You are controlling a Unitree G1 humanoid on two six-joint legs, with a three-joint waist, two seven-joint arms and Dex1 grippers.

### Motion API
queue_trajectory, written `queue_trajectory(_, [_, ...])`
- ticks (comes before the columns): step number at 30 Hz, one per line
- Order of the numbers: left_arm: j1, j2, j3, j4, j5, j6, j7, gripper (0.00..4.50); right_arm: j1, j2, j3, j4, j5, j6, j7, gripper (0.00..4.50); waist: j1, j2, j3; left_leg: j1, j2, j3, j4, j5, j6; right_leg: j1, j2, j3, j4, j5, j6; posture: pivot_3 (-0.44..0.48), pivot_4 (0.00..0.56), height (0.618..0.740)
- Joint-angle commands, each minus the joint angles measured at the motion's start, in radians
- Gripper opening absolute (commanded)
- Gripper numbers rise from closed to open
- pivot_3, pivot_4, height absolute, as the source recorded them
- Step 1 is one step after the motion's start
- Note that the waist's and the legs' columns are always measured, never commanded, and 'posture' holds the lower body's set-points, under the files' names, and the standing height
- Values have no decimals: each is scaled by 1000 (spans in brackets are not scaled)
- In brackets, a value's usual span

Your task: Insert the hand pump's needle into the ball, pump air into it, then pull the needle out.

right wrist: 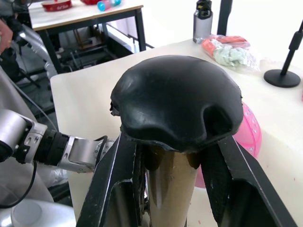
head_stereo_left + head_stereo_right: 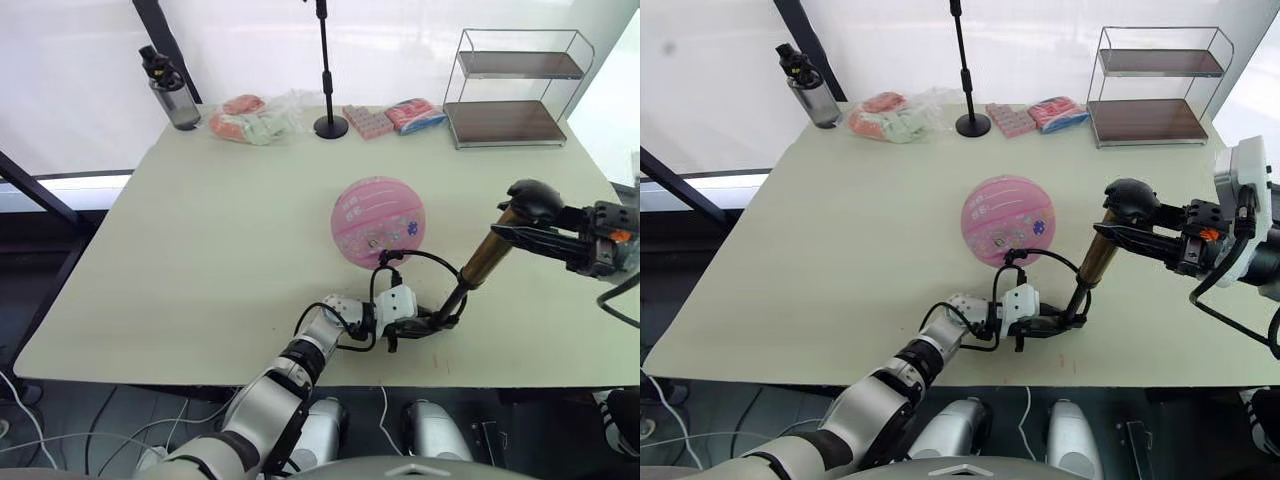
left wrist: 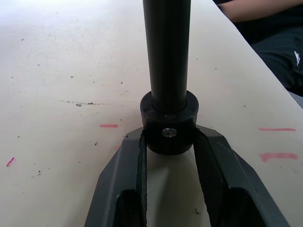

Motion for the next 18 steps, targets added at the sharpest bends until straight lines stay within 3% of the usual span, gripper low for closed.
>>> queue_trajectory(1, [45,27,-18,66,38,27,2,1095,33,16,36,-39,-44,-27,15,1080,-1,0,0,0,0,0,0,0,0,0,0,0,0,0,0,0,150,740])
queue_trajectory(5, [45,27,-17,66,40,25,6,1095,104,30,113,-36,-184,-94,44,1080,-2,1,-1,1,1,0,0,0,0,0,1,0,1,0,0,0,150,740])
queue_trajectory(18, [42,15,-14,61,49,41,1,1095,234,236,447,112,-583,-393,39,1080,-5,1,-9,6,1,0,0,0,0,4,2,1,1,-2,4,0,150,740])
